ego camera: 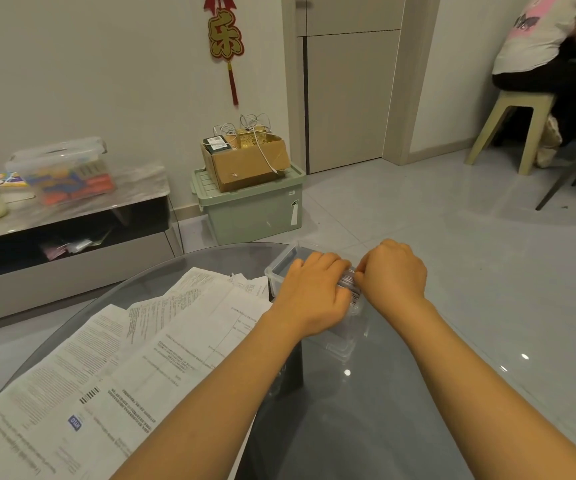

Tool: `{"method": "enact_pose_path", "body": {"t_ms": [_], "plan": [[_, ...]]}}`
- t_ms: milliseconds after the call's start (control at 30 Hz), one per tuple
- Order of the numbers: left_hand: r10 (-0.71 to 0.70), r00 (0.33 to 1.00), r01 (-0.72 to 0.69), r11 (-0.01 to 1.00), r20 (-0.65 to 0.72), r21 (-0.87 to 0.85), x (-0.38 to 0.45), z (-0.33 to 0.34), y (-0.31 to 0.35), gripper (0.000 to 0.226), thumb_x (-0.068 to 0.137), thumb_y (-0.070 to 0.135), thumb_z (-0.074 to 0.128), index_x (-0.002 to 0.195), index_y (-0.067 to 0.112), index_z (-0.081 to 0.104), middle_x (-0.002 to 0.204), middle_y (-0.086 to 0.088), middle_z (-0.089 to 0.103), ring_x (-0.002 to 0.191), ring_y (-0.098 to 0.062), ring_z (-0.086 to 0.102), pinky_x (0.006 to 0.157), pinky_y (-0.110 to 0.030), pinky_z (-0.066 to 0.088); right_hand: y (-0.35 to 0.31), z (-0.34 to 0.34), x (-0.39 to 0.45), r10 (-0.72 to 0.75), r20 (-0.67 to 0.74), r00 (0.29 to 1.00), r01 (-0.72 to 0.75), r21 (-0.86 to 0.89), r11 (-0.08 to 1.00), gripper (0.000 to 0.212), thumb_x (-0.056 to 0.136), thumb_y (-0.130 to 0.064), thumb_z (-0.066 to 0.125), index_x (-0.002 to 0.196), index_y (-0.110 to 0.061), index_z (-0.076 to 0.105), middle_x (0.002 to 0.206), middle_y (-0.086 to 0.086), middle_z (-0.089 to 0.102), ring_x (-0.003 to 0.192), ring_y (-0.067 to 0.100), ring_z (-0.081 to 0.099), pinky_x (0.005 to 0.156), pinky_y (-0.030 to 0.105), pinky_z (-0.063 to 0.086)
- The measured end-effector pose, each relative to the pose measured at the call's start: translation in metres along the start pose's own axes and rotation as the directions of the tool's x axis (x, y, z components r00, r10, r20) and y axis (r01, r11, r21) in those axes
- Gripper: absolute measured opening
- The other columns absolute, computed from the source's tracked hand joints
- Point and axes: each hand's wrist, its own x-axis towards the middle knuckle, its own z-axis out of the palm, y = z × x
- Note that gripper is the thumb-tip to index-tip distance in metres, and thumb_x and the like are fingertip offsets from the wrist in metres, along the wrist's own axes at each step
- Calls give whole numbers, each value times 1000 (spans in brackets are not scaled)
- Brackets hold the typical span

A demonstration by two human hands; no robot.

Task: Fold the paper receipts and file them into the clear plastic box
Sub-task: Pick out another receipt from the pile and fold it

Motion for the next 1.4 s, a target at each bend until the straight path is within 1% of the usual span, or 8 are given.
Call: {"method": "enact_pose_path", "body": {"t_ms": [133, 233, 367, 600, 833, 933, 1100, 1400], "plan": [[8, 998, -13, 996, 58, 84, 2, 0, 1, 81, 69, 44, 3, 128, 22, 54, 127, 5, 53, 114, -13, 41, 87, -31, 24, 1, 0, -2, 19, 45, 999, -25, 137, 990, 22, 90, -21, 53, 101, -11, 69, 109, 10, 51, 95, 26, 53, 67, 30, 41], [-1, 992, -15, 992, 125, 128, 5, -1, 2, 71, 78, 40, 7, 132, 24, 51, 130, 4, 51, 117, -14, 39, 91, -33, 25, 5, 2, -6, 35, 8, 999, -36, 253, 967, 20, 91, -20, 52, 97, -12, 69, 108, 10, 50, 79, 21, 49, 63, 28, 38], [-24, 983, 1, 992, 182, 125, 6, -5, 6, 67, 80, 37, 13, 135, 24, 48, 135, 3, 48, 121, -15, 36, 97, -35, 25, 9, 7, -9, 31, -40, 999, -16, 318, 948, 20, 93, -19, 51, 97, -11, 69, 107, 9, 50, 76, 18, 46, 63, 27, 37], [-70, 995, 70, 998, 76, 7, -9, -21, 10, 65, 79, 34, 19, 138, 20, 44, 142, 4, 43, 129, -13, 32, 104, -31, 17, 14, 3, -19, -60, -90, 994, 89, 369, 925, 23, 91, -26, 56, 110, -19, 65, 106, 4, 50, 98, 20, 52, 70, 27, 42], [-199, 980, 198, 979, -19, -40, -81, -57, 20, 58, 85, 34, 22, 138, 23, 43, 144, 7, 40, 133, -10, 28, 109, -31, 14, -11, -13, -70, -296, -130, 946, 322, 460, 827, 26, 88, -25, 60, 114, -24, 64, 97, -5, 46, 99, 17, 51, 78, 31, 47], [-312, 950, 312, 949, 11, -35, -121, -66, 25, 44, 98, 28, 31, 142, 26, 36, 148, 9, 35, 135, -10, 26, 112, -30, 12, -24, -12, -95, -385, -108, 917, 389, 468, 793, 28, 89, -28, 60, 117, -25, 63, 100, -7, 45, 100, 13, 48, 83, 27, 44], [-478, 875, 477, 878, 74, 22, -184, -73, 27, 46, 100, 38, 32, 145, 30, 26, 152, 10, 28, 138, -11, 24, 116, -34, 11, -44, 4, -126, -519, 6, 855, 455, 472, 755, 30, 89, -35, 58, 119, -29, 60, 99, -8, 47, 101, 10, 47, 85, 27, 45], [-611, 702, 587, 787, 365, 187, -234, -54, -3, 81, 88, 61, 44, 150, 26, 5, 157, 0, 6, 144, -23, 11, 117, -42, 16, -53, 36, -146, -688, 256, 679, 594, 360, 720, 46, 87, -44, 57, 130, -30, 51, 133, -11, 50, 123, 12, 41, 100, 28, 39]]}}
